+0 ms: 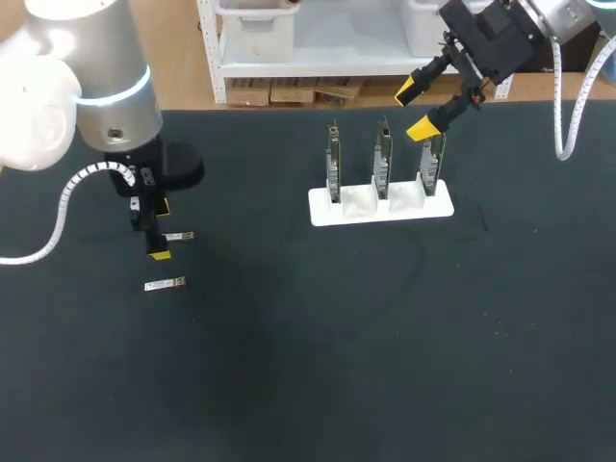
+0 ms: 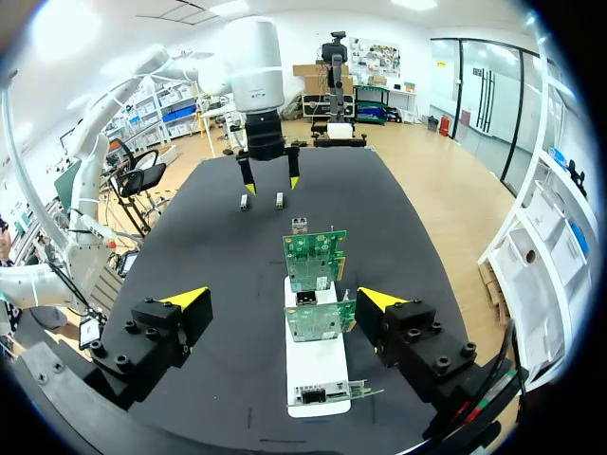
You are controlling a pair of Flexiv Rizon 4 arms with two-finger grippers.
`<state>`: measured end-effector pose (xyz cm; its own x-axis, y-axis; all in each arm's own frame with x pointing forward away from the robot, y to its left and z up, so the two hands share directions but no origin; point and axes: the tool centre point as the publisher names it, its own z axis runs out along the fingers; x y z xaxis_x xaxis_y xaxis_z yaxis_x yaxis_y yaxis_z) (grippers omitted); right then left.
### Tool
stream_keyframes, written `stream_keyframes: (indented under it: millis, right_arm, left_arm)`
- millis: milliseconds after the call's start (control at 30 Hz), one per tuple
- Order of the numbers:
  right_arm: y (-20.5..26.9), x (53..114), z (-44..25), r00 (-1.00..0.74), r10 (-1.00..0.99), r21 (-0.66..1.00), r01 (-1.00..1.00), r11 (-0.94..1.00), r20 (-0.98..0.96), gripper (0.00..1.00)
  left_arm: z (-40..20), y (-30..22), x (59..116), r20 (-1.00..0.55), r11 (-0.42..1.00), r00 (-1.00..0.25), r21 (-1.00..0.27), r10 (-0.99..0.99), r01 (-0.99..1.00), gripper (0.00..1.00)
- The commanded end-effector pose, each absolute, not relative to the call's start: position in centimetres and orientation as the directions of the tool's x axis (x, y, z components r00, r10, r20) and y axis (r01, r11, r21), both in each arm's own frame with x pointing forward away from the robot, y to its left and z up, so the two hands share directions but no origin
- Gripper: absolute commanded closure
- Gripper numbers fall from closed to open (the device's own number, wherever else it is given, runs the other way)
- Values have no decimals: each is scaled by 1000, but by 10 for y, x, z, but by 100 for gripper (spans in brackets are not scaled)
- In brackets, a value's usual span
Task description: Pick up the optical module with the left hand, and insert it into the network port with the right hand.
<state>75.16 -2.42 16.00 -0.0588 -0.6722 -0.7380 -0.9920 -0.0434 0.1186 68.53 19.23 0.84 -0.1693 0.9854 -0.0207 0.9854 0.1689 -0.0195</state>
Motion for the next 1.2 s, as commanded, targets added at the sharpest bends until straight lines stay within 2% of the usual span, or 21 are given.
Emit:
stream_keyframes:
  millis: [33, 733, 1200]
  right_arm:
    - [-24, 749, 160, -59, -672, 115, -993, -39, -738, 0]
    - [-24, 749, 160, -59, -672, 115, -993, -39, -738, 0]
    - [-24, 749, 160, -59, -672, 115, -993, -39, -738, 0]
  left_arm:
    - [4, 195, 689, -22, 169, -170, -30, 985, 985, 0]
    - [-8, 197, 696, -16, 173, -175, -58, 984, 983, 0]
    - [-5, 192, 688, 24, 176, -176, -4, 984, 984, 0]
